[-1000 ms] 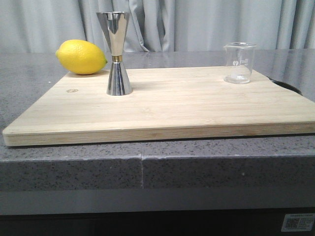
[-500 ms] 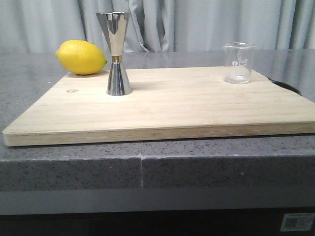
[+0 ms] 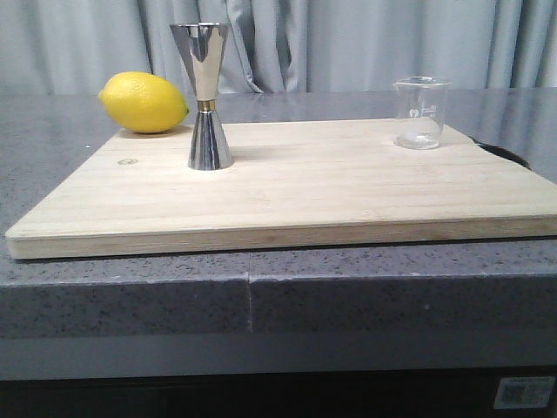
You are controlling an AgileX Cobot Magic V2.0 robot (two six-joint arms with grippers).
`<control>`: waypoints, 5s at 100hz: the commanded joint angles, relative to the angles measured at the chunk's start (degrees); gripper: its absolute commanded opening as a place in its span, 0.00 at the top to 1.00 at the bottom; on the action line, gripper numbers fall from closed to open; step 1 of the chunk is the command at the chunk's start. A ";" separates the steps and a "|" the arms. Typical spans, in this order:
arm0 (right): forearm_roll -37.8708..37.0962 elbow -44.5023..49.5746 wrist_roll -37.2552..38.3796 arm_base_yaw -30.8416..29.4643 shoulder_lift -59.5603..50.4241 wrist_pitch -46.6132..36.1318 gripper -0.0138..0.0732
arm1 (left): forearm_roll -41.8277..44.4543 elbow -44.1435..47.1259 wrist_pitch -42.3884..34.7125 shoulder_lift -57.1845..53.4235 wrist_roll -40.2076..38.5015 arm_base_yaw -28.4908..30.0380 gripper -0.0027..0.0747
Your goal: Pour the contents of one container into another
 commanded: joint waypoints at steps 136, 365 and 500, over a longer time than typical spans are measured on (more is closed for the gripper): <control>2.61 13.33 1.87 -0.34 -15.66 -4.63 0.91 | 0.30 11.83 -5.90 -10.82 -7.34 0.12 0.99; 2.61 13.33 1.87 -0.34 -15.66 -4.53 0.91 | 71.16 27.16 -32.90 -17.52 -81.92 -2.58 0.99; 2.61 13.33 1.87 -0.34 -15.66 -4.53 0.91 | 71.16 27.16 -31.98 -17.52 -81.92 -2.58 0.99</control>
